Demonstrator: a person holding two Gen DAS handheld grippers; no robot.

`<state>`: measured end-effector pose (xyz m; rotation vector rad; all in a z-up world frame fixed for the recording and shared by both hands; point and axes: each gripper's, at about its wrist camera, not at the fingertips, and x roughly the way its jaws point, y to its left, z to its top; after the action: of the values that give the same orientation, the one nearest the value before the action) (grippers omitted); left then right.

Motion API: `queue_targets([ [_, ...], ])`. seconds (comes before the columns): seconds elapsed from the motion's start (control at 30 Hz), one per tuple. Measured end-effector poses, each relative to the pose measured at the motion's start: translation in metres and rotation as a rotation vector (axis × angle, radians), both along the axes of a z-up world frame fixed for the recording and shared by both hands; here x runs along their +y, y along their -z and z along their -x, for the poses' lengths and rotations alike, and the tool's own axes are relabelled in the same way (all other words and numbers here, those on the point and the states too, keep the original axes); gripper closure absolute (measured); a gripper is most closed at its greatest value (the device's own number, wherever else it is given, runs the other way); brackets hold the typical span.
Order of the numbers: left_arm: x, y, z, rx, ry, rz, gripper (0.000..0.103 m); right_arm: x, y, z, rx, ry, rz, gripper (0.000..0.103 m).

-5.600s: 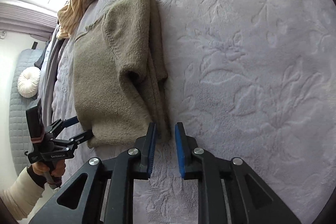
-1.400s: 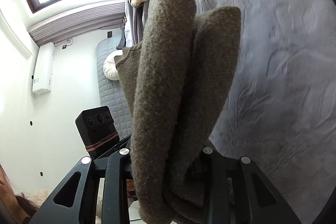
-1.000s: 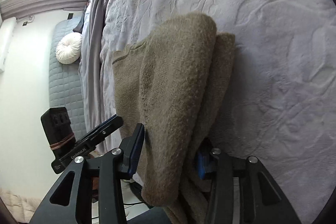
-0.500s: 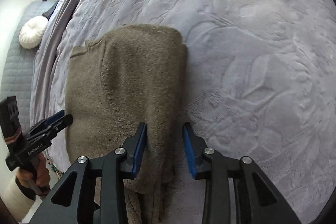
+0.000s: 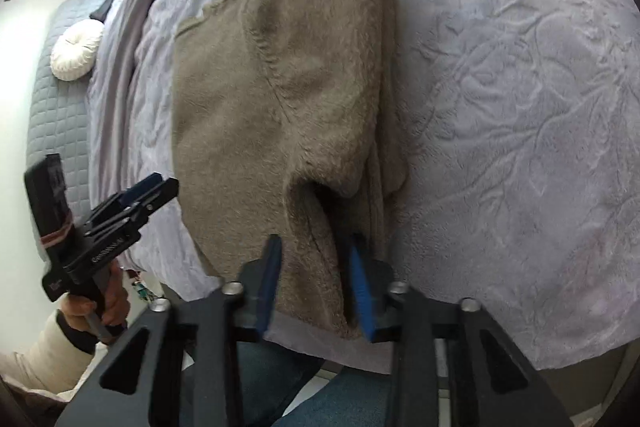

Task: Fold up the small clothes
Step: 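Release the sweater and pat the folded bundle flat with the right gripper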

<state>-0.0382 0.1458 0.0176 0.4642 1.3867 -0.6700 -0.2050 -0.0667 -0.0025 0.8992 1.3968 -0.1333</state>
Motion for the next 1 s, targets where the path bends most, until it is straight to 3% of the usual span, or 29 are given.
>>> queue_targets([
  [0.23, 0.005, 0.0, 0.003, 0.016, -0.041, -0.029, 0.028, 0.01, 0.004, 0.006, 0.052, -0.053, 0.148, 0.095],
  [0.53, 0.013, 0.001, 0.023, 0.015, -0.041, -0.066, 0.028, 0.001, -0.006, 0.014, 0.078, 0.008, 0.124, 0.095],
  [1.0, 0.02, 0.004, 0.027, 0.042, -0.077, -0.081, 0.028, 0.006, -0.005, 0.006, 0.122, -0.058, 0.144, 0.092],
])
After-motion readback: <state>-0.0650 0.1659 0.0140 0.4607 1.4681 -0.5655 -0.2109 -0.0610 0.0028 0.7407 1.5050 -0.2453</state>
